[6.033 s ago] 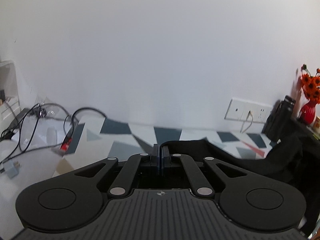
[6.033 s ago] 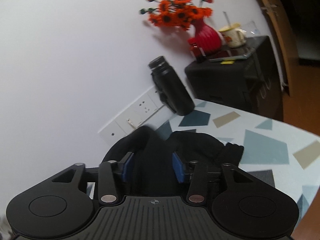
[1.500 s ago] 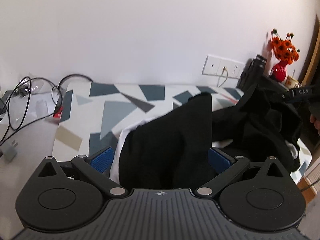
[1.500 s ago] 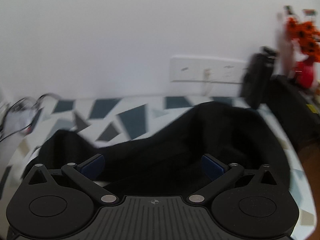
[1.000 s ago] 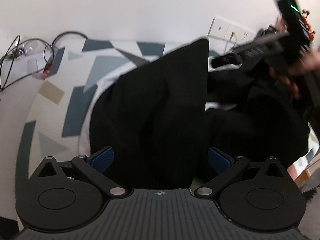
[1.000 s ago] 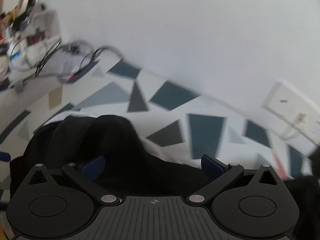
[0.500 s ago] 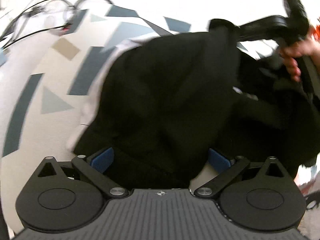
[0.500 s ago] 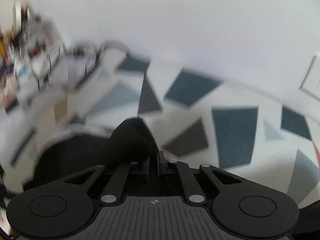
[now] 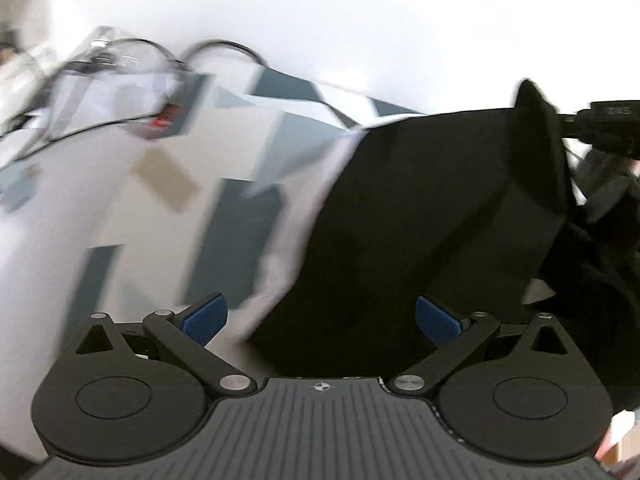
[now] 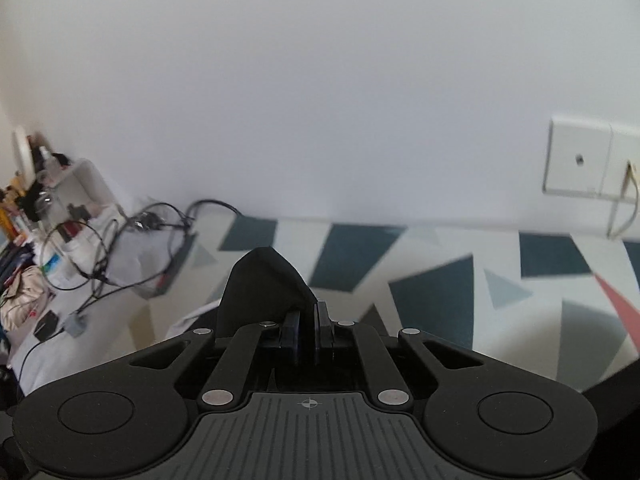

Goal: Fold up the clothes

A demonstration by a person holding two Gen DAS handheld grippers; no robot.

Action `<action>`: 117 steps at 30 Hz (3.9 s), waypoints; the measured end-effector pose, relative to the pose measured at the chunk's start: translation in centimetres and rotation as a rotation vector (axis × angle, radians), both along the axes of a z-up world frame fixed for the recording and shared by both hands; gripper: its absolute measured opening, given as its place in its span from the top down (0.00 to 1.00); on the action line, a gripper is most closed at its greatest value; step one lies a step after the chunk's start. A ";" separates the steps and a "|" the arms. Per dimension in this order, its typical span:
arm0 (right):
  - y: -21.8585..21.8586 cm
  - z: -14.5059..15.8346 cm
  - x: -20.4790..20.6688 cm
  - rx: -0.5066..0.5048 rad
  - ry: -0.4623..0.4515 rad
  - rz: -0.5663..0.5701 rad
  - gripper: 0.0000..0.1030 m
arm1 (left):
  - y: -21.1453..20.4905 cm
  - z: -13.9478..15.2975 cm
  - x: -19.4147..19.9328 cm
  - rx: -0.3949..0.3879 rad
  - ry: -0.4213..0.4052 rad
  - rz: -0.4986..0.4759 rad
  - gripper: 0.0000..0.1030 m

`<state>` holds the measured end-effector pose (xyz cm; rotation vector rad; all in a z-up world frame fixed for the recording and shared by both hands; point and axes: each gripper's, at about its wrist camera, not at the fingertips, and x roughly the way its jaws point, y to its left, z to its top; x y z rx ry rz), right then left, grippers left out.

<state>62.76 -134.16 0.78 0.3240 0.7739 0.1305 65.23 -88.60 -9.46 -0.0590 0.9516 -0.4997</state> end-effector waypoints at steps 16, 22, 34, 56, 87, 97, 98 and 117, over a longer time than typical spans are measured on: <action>-2.3 4.2 -1.0 0.064 -0.191 -0.152 0.95 | -9.2 1.4 4.8 0.106 -0.081 -0.144 0.87; -3.0 7.7 -0.3 0.093 -0.293 -0.196 0.67 | -5.6 6.3 8.7 0.102 -0.234 0.019 0.88; -14.3 1.7 -12.4 0.256 -0.119 -0.672 0.37 | -0.9 0.9 8.8 0.141 -0.030 0.108 0.47; -7.7 -8.2 -30.6 0.217 0.092 -1.073 0.29 | -6.4 -1.3 -3.1 0.020 0.093 -0.528 0.06; -19.9 -7.0 -40.6 0.172 -0.170 -1.113 0.90 | -13.0 -1.9 -10.0 0.049 0.015 0.026 0.90; -24.1 -5.4 -41.9 0.035 -0.147 -1.229 0.63 | -14.0 -1.5 -12.2 0.116 -0.024 -0.014 0.87; -23.7 -6.3 -41.7 0.062 -0.117 -1.222 0.60 | -14.0 -1.7 -12.3 0.128 -0.012 -0.031 0.79; -14.6 -11.3 -38.4 0.191 0.116 -1.054 0.33 | -12.3 -3.8 -13.6 0.217 0.014 -0.151 0.93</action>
